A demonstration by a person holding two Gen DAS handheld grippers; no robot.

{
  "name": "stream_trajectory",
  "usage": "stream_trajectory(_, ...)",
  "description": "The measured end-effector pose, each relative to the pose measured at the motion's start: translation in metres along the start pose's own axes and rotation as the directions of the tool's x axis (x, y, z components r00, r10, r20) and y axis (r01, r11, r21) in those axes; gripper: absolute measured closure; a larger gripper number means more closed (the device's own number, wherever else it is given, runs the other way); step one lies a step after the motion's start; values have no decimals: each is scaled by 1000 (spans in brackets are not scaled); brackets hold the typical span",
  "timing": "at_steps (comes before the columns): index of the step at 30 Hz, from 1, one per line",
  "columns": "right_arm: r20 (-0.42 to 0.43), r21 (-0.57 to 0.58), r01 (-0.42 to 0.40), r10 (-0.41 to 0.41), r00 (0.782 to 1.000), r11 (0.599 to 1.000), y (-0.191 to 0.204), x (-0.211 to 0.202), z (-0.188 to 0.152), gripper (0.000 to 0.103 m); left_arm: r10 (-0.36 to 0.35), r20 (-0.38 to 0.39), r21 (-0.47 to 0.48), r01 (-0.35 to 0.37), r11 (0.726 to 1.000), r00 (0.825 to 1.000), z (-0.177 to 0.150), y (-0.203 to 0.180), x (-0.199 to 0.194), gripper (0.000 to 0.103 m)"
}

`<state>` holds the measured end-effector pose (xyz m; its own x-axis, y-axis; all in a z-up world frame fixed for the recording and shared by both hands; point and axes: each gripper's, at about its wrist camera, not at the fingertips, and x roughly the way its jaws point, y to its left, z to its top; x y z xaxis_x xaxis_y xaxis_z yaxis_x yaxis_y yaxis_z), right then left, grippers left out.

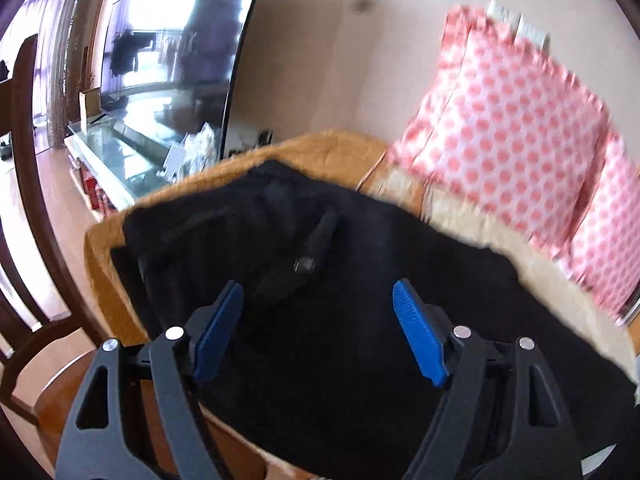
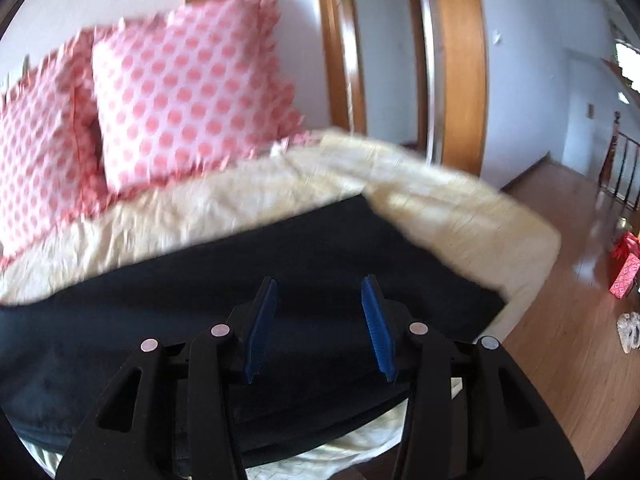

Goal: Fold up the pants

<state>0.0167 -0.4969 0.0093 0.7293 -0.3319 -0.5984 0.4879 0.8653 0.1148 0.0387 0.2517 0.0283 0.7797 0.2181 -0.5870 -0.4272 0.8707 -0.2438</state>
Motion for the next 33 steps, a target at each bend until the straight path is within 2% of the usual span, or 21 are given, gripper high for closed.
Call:
stream_trajectory(1,-19,-1,2,-2,1000,1000,-2,4,-6,56,9,0,4,-9,1000,1000,-4,1,1,28)
stream_trajectory(2,12,-16,8,-8,1000,1000,-2,0,-11,57,17,9,14,-17,1000,1000,-8,2,1,33)
stream_trajectory(5,17,-50,10,-9,1000,999,0,-8,-16,55,42,32,58,-44,997,999,-15,-1,0,33)
stream_trajectory(7,36,29,-32,31,999,999,-16,-18,-14,53,33,41,50,-35,998,999,-15,-4,-3,24)
stream_trajectory(8,63,83,-25,20,998,996,-29,-25,-12,51,21,53,41,-23,999,998,-15,-4,-7,14)
stream_trajectory(9,90,135,-13,1,996,991,-42,-31,-10,43,17,72,32,-19,999,997,-16,-5,-12,11)
stream_trajectory(10,109,193,6,-28,994,981,-60,-36,-8,39,5,102,40,-9,999,995,-18,-11,-18,11)
stream_trajectory(12,97,238,58,-83,992,970,-83,-35,-1,39,-3,120,85,-7,996,993,-20,-24,-22,8)
stream_trajectory(14,79,235,88,-109,991,968,-93,-28,4,39,-11,125,125,-5,992,992,-21,-36,-22,7)
stream_trajectory(19,27,241,63,-72,997,969,-100,-9,4,39,-34,110,225,9,974,993,-30,-64,-18,7)
stream_trajectory(20,9,239,62,-66,998,969,-99,-5,1,40,-38,107,241,11,971,994,-32,-68,-18,7)
stream_trajectory(23,24,204,72,-78,997,976,-86,-10,-8,44,-40,97,277,12,961,994,-37,-74,-17,6)
stream_trajectory(24,23,202,53,-59,998,978,-82,-12,-10,49,-40,94,279,12,960,995,-38,-75,-16,5)
stream_trajectory(27,30,191,18,-25,999,981,-69,-18,-16,55,-53,74,269,31,963,996,-39,-77,-12,5)
stream_trajectory(30,36,223,-47,40,999,974,-63,-21,-20,62,-63,59,260,45,965,996,-39,-78,-8,5)
stream_trajectory(33,49,277,-72,61,997,958,-65,-20,-21,64,-68,54,257,52,965,996,-39,-80,-7,5)
